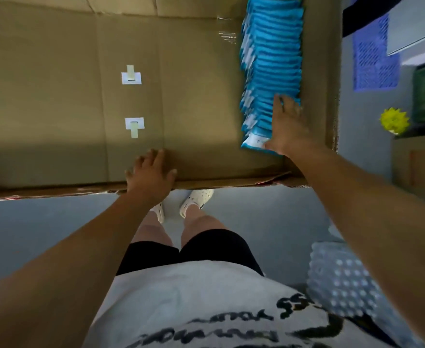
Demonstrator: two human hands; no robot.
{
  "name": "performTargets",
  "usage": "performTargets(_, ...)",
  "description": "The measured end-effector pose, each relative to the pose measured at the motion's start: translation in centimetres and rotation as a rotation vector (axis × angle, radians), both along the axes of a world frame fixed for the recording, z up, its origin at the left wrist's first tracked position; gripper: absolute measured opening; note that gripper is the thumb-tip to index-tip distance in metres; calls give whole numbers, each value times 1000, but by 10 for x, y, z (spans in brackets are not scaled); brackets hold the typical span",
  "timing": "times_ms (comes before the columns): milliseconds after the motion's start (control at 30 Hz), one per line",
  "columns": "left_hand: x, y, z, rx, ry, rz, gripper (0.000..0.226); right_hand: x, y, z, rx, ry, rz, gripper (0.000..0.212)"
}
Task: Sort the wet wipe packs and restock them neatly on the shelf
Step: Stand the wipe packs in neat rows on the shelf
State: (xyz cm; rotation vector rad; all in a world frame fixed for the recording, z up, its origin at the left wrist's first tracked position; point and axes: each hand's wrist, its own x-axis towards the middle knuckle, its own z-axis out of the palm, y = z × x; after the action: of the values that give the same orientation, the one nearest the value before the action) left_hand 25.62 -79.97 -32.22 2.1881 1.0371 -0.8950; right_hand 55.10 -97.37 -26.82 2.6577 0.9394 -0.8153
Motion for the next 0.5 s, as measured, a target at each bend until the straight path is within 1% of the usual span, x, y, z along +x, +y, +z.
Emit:
performTargets(67, 2, -3, -1, 2, 7, 12, 71, 2, 2, -3, 22, -58, 3, 113)
performTargets(167, 5, -1, 0, -3, 11, 22, 70, 5, 4, -5, 21, -87, 19, 104)
performTargets(333, 12, 0, 5, -26, 46, 13, 68, 14, -2, -10, 88, -56, 24, 107)
performTargets(500, 10, -1, 5, -40, 44, 20, 67, 13, -7, -10, 78, -26, 36, 110)
